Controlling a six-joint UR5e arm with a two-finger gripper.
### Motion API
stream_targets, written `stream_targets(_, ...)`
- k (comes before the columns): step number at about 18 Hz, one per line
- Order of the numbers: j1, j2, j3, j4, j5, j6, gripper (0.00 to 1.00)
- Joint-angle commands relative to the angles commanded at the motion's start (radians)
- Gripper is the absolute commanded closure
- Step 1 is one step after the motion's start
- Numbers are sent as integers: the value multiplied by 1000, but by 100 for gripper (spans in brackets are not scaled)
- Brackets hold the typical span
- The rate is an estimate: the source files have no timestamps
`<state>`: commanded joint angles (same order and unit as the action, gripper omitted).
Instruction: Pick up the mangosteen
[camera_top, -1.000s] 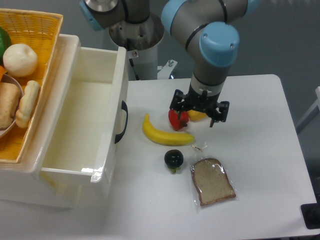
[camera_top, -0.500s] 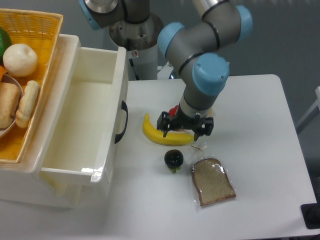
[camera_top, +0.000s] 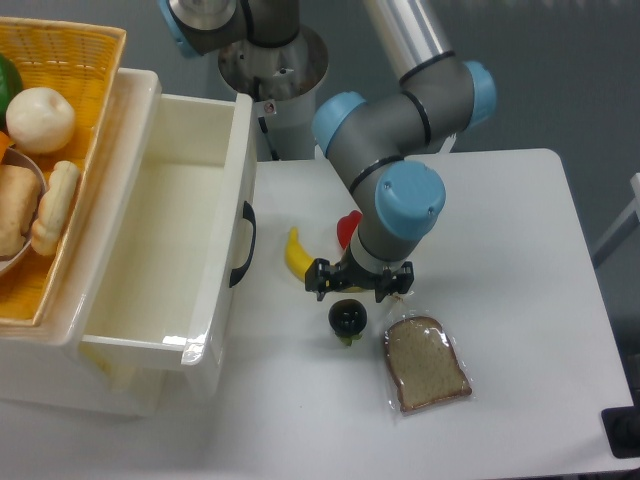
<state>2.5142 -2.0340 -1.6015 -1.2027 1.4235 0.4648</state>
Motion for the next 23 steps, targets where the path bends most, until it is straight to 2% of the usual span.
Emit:
stream_targets(3,0,-25,2,26,2,2,0)
stream_targets(7,0,-60,9,31,3,2,0)
stream_targets(20,-21,-80,0,29,48,0,0)
stream_targets(22,-21,-78,0,29,48,2,3)
stream_targets(23,-21,-78,3,29,48,2,8)
